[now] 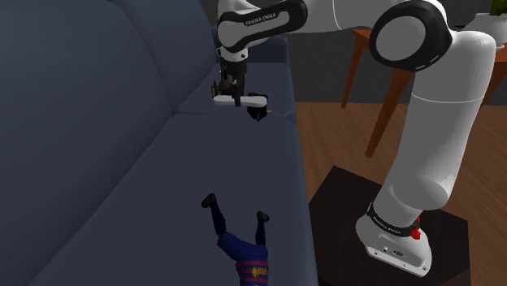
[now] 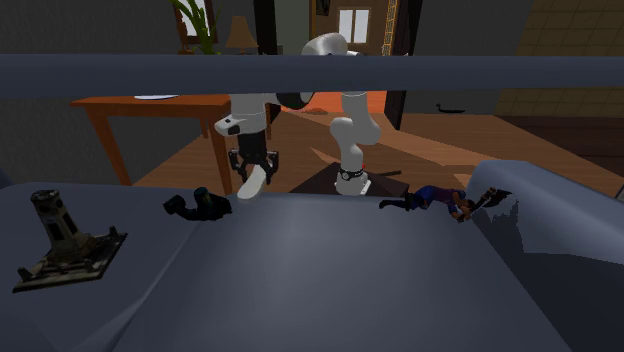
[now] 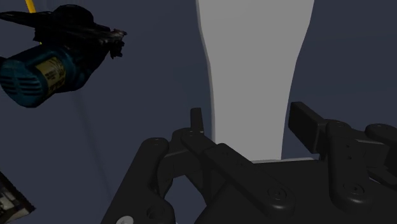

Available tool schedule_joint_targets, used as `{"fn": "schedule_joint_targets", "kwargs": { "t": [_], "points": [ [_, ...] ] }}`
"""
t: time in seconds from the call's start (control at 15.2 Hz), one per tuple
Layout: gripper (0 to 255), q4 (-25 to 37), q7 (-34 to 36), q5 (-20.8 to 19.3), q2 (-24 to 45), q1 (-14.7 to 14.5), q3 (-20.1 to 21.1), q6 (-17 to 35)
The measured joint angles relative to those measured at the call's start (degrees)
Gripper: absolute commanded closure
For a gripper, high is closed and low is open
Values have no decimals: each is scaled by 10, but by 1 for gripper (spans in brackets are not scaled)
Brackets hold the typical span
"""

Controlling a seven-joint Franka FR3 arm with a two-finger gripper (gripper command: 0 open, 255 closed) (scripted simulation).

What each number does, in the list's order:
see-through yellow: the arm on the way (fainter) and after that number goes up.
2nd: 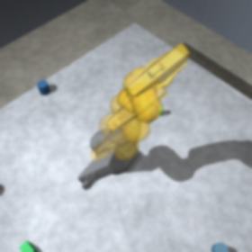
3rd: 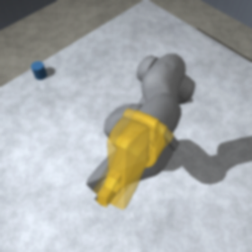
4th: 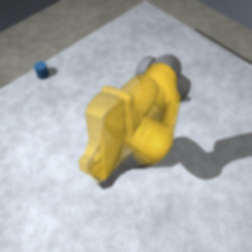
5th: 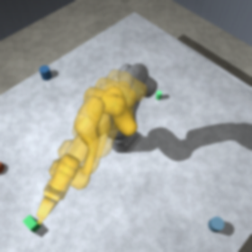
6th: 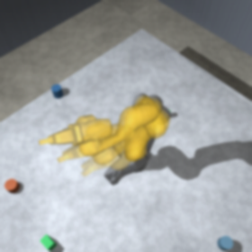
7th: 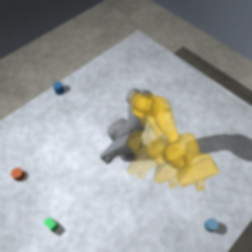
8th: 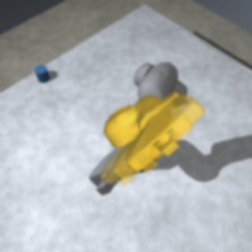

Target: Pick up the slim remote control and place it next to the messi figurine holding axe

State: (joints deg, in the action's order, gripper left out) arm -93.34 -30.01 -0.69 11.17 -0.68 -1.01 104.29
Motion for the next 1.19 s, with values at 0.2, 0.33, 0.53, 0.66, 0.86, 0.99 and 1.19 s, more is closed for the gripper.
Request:
{"fn": "schedule_joint_targets", "kwargs": {
  "t": [0.2,0.33,0.53,0.66,0.86,0.99,1.19],
  "points": [
    [255,27,0,0,2,0,0,-25],
    [255,43,-1,0,3,0,0,-40],
    [255,64,0,0,1,-1,0,-63],
    [255,85,-1,0,4,0,0,-81],
    [255,118,-1,0,10,0,0,-108],
    [255,132,-1,0,13,0,0,-119],
    [255,96,20,-1,-18,-13,8,-115]
  ]
}}
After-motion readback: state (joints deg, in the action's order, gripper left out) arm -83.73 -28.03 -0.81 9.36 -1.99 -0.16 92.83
